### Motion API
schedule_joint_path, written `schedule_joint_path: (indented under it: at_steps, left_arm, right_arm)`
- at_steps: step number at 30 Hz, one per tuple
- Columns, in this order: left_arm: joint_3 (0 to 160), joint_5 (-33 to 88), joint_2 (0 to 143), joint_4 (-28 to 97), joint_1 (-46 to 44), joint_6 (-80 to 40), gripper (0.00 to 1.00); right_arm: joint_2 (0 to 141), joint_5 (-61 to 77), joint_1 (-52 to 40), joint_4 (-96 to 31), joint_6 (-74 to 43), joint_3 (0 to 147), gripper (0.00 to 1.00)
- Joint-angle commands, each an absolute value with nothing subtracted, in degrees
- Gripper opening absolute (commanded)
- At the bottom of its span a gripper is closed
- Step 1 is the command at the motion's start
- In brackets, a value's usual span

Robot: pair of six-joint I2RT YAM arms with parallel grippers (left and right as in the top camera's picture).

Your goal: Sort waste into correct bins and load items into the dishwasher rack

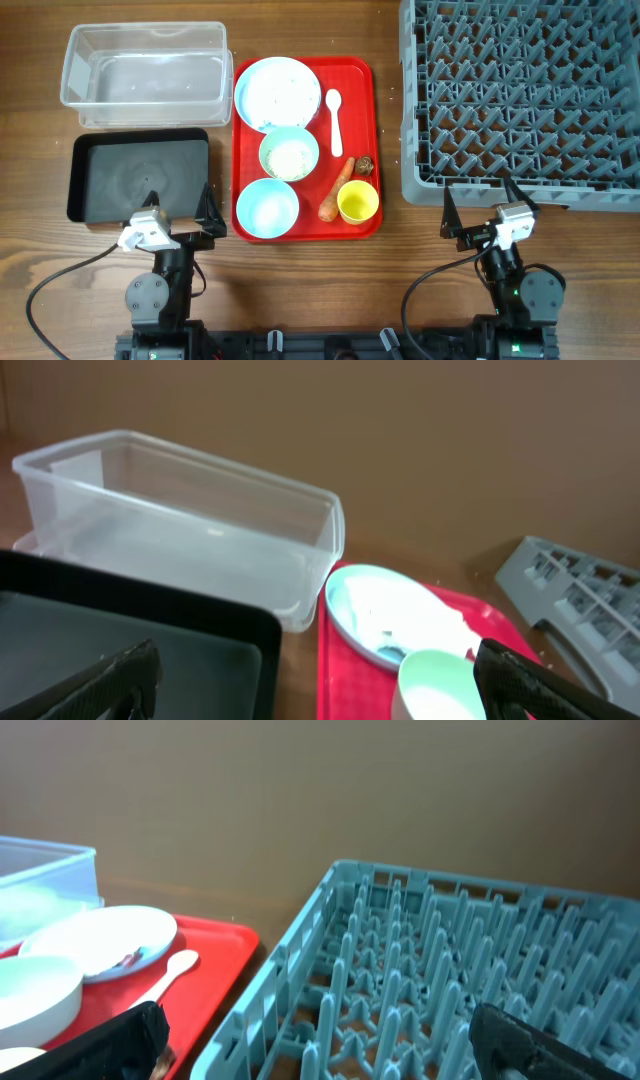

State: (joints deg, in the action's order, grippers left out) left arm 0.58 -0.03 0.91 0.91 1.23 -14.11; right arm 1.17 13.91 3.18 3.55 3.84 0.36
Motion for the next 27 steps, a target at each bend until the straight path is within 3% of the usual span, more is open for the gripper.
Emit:
schedule_joint_path:
  at_steps: [1,5,9,13,17,21,27]
  left_arm:
    - [3.9,3.6,0.9,0.3,1.5,-14.4,1.0]
    - [15.8,3.1,6.1,6.3,1.5,-9.2,1.0]
    - [31.3,3.2,22.2,11.6,1.5,-9.2,1.0]
    - [50.4,4.2,40.6,23.9,1.3,-8.8,1.0]
    - [73.2,6.2,61.0,42.5,1.3,-4.9,1.0]
    - [76.8,8.2,69.3,46.9,1.3,-4.9,1.0]
    - [76.8,22.6,77.5,46.1,1.2,-4.9,1.0]
  right_arm:
    - [1.0,15.7,3.0,6.0,2.8,1.6,1.0]
    - [1.1,15.7,3.0,6.0,2.8,6.5,1.0]
    - [7.4,16.4,3.0,4.3,2.9,15.4,1.0]
    - [22.8,19.2,3.0,-2.8,2.9,30.0,1.0]
    - [46.6,24.1,3.0,-21.2,2.9,55.2,1.0]
    - [61.0,27.4,3.0,-35.1,2.9,70.2,1.0]
    - [69.7,36.4,3.0,-33.9,-2.0,70.8,1.0]
